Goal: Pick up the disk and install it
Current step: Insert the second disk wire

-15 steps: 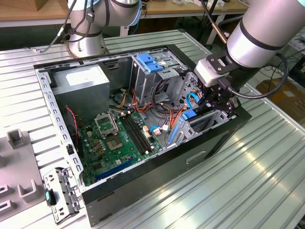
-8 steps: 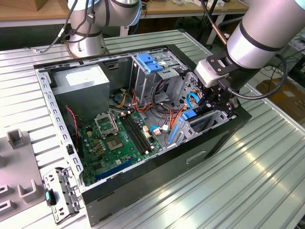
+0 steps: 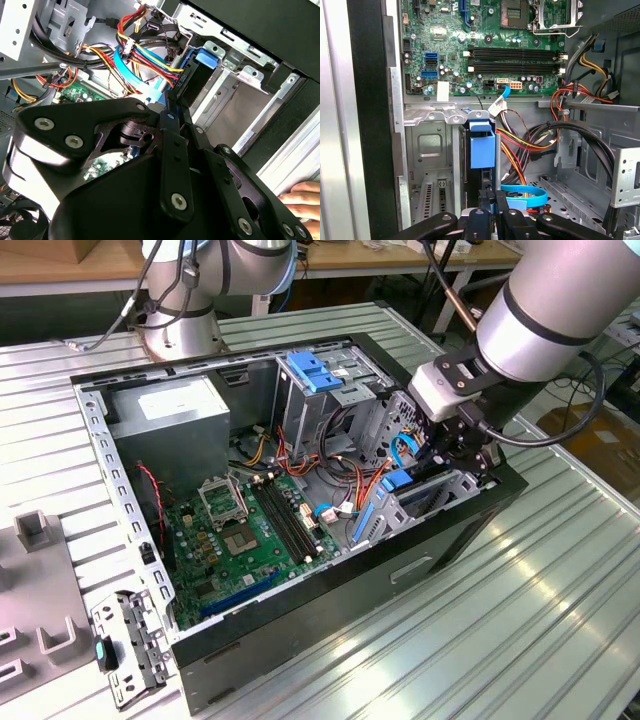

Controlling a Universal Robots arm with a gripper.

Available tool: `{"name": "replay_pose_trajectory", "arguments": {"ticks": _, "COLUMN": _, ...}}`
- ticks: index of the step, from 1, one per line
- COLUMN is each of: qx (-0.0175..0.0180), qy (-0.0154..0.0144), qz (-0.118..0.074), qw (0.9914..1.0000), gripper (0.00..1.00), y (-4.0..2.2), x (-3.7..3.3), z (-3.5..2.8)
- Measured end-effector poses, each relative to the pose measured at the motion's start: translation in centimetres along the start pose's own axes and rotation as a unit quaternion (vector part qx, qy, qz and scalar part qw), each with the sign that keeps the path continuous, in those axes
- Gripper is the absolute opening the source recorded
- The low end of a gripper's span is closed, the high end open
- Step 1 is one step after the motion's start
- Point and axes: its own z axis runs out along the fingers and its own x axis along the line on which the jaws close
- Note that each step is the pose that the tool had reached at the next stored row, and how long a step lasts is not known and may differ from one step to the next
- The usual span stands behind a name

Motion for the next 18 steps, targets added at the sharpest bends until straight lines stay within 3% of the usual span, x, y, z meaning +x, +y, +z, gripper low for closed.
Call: {"name": "replay_pose_trajectory", "arguments": {"ticks": 18, "qx": -0.0010, "qy": -0.0009, "qz": -0.005, "qw": 0.99998, "gripper": 0.17, "y": 0.11, "x": 0.06, "z": 0.79}}
